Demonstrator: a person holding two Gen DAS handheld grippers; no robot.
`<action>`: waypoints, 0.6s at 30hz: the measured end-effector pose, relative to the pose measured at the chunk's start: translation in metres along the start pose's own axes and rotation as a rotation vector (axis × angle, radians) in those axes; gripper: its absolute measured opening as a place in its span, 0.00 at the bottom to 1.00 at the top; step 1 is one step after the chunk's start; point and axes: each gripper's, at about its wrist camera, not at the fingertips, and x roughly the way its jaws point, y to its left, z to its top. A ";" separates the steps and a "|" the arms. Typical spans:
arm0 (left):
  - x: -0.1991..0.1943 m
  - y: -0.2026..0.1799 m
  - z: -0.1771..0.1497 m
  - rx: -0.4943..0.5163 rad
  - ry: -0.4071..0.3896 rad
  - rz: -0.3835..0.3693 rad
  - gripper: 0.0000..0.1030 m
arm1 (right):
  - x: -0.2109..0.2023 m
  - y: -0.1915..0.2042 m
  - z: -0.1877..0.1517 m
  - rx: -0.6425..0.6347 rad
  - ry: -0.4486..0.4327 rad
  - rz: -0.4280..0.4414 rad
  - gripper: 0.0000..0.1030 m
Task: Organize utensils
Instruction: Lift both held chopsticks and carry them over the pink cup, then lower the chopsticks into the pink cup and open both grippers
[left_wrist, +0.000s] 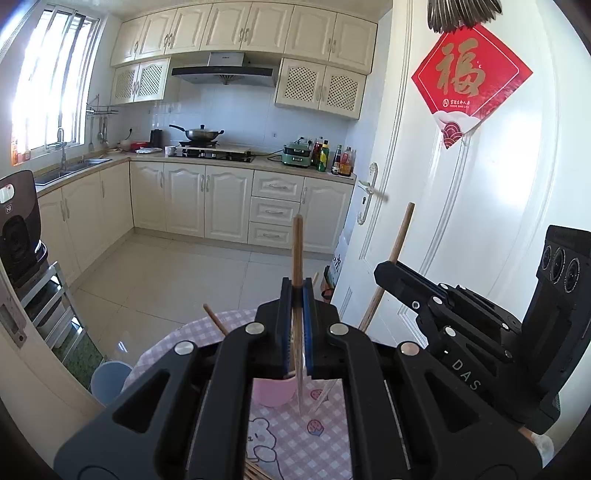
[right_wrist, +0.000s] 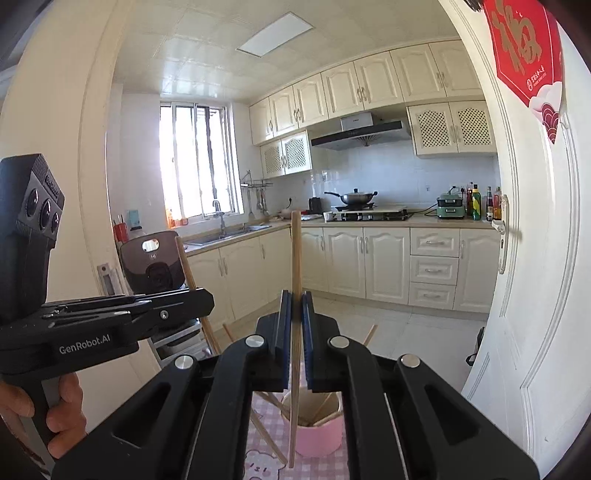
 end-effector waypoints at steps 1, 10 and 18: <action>0.001 0.000 0.004 0.001 -0.010 0.005 0.05 | 0.002 -0.003 0.004 0.003 -0.007 0.004 0.04; 0.019 -0.004 0.024 0.013 -0.076 0.061 0.05 | 0.023 -0.020 0.016 0.007 -0.091 -0.036 0.04; 0.049 0.001 0.009 0.023 -0.059 0.070 0.05 | 0.044 -0.036 -0.006 0.010 -0.067 -0.056 0.04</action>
